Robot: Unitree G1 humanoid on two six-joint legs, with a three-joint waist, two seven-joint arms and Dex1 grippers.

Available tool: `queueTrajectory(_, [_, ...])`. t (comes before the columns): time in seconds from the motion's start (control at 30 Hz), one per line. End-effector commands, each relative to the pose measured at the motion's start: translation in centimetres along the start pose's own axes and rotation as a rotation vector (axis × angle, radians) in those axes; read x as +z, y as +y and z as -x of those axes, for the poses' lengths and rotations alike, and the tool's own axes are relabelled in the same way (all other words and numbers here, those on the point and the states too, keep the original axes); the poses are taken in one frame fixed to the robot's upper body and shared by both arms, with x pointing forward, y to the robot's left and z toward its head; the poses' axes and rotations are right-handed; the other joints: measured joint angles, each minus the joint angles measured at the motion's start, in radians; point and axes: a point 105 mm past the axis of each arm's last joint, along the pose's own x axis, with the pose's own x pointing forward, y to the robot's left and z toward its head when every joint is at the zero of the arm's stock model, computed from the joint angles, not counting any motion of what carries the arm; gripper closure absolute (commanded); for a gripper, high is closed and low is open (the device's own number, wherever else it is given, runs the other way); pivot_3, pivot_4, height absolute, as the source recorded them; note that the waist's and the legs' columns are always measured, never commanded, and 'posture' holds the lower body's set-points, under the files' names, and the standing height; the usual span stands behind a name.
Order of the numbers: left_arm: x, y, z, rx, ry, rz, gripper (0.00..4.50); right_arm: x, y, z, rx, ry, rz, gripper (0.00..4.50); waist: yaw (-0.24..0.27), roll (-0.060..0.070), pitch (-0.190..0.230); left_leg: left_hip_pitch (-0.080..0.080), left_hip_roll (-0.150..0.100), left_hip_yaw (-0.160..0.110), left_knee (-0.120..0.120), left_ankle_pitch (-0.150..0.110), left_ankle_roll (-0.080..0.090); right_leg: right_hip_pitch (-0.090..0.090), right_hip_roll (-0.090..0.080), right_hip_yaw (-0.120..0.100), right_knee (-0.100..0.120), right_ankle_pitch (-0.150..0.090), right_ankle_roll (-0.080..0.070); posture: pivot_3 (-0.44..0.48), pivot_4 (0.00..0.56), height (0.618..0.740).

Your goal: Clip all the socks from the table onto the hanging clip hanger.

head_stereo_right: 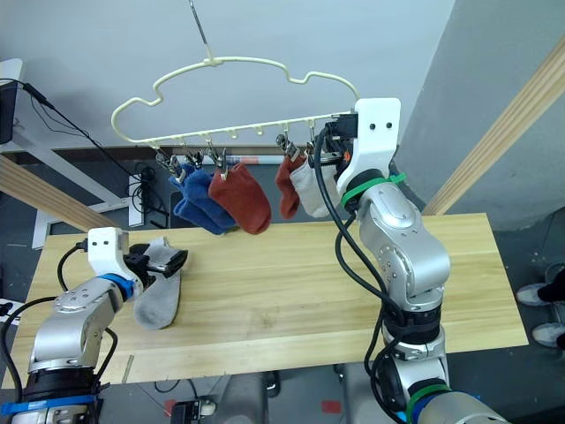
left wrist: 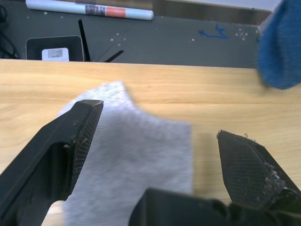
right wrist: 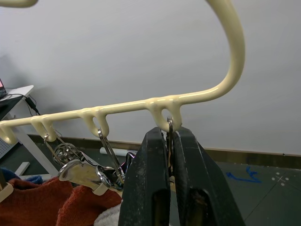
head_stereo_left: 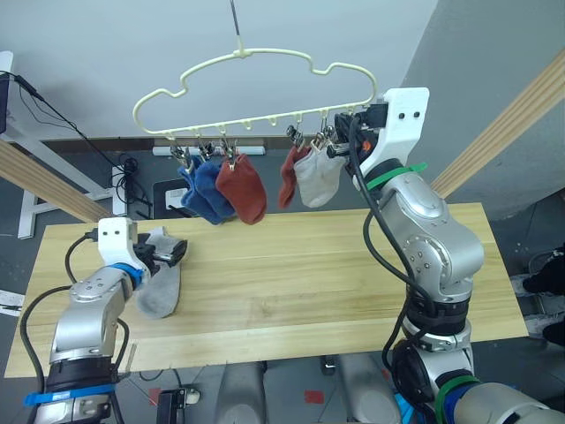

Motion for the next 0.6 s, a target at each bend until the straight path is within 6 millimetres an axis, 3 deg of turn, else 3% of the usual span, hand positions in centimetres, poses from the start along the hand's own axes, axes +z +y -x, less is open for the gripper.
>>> queueTrajectory(0.03, [-0.3,1.4,0.6,0.017,0.002,0.012,0.00,1.6,0.8,0.3,0.032,-0.063,0.009,4.47,0.000,0.000,0.000,0.000,0.000,0.000,0.000,0.000,0.000,0.000,0.000,0.000,0.000,0.000,0.000,-0.112,0.422,0.701])
queueTrajectory(0.2, [-2.6,2.0,1.0,-0.007,0.100,0.019,0.00,1.7,1.1,0.3,0.040,-0.067,0.013,4.47,0.000,0.000,0.000,0.000,0.000,0.000,0.000,0.000,0.000,0.000,0.000,0.000,0.000,0.000,0.000,-0.112,0.420,0.701])
queueTrajectory(0.23, [-3.0,2.0,1.0,-0.012,0.123,0.022,0.18,1.7,1.1,0.3,0.041,-0.067,0.014,4.49,0.000,0.000,0.000,0.000,0.000,0.000,0.000,0.000,0.000,0.000,0.000,0.000,0.000,0.000,0.000,-0.112,0.420,0.701])
queueTrajectory(0.3, [-3.8,1.8,1.1,-0.027,0.161,0.025,0.59,1.7,1.2,0.3,0.044,-0.069,0.016,4.50,0.000,0.000,0.000,0.000,0.000,0.000,0.000,0.000,0.000,0.000,0.000,0.000,0.000,0.000,0.000,-0.108,0.418,0.701])
queueTrajectory(0.6, [-5.0,-0.2,1.8,-0.144,0.220,0.042,3.26,1.8,1.3,0.2,0.045,-0.074,0.018,4.50,0.000,0.000,0.000,0.000,0.000,0.001,0.000,0.000,0.000,0.000,-0.001,0.001,0.000,0.000,0.000,-0.108,0.409,0.701])
